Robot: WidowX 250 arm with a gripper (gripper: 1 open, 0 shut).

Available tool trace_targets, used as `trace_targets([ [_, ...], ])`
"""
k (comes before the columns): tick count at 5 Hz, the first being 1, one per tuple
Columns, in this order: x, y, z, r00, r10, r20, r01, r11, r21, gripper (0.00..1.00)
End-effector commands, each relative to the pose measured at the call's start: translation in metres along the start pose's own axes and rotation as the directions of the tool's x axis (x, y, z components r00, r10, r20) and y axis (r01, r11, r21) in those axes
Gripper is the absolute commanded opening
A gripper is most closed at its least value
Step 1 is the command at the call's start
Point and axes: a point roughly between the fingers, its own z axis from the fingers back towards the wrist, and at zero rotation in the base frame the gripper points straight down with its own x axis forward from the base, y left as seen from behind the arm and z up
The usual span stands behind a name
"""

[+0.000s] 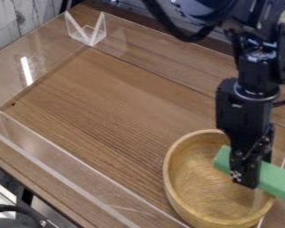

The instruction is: Put the green block in the brown bowl

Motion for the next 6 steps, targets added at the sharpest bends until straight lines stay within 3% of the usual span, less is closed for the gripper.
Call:
trace_targets([
  [1,-0.012,0.001,0.015,0.999,0.018,-0.036,-0.02,0.999,-0.051,1.0],
  [2,-0.012,0.006,0.007,0.99,0.123,-0.064,-0.128,0.989,-0.073,1.0],
  [3,-0.009,0.012,-0.002,0.971,0.221,-0.089,-0.229,0.969,-0.09,1.0],
  [4,-0.01,0.017,-0.008,0.944,0.311,-0.112,-0.323,0.94,-0.108,0.0],
  [6,-0.009,0.019,-0.011,0.96,0.262,-0.102,-0.273,0.955,-0.114,0.0],
])
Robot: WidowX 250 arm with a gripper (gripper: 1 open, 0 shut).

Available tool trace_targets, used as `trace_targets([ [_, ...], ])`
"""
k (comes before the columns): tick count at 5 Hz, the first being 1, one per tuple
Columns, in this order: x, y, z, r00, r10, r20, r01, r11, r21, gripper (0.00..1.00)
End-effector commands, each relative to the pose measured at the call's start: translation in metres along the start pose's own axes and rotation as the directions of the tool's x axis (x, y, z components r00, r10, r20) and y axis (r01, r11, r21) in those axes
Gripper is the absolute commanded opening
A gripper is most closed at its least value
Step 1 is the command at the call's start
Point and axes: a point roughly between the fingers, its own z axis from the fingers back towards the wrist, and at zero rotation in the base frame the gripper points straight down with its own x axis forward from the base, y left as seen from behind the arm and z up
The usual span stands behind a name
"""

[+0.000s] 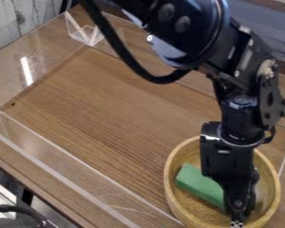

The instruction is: Put the green block in the brown bowl

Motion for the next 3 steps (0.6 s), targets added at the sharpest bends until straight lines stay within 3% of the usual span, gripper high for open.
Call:
trace_targets([
  [1,-0.008,0.005,0.019,0.999,0.028,-0.042,-0.03,0.998,-0.055,0.0],
  [3,-0.011,0.006,0.03,0.995,0.084,-0.059,-0.088,0.993,-0.081,0.0],
])
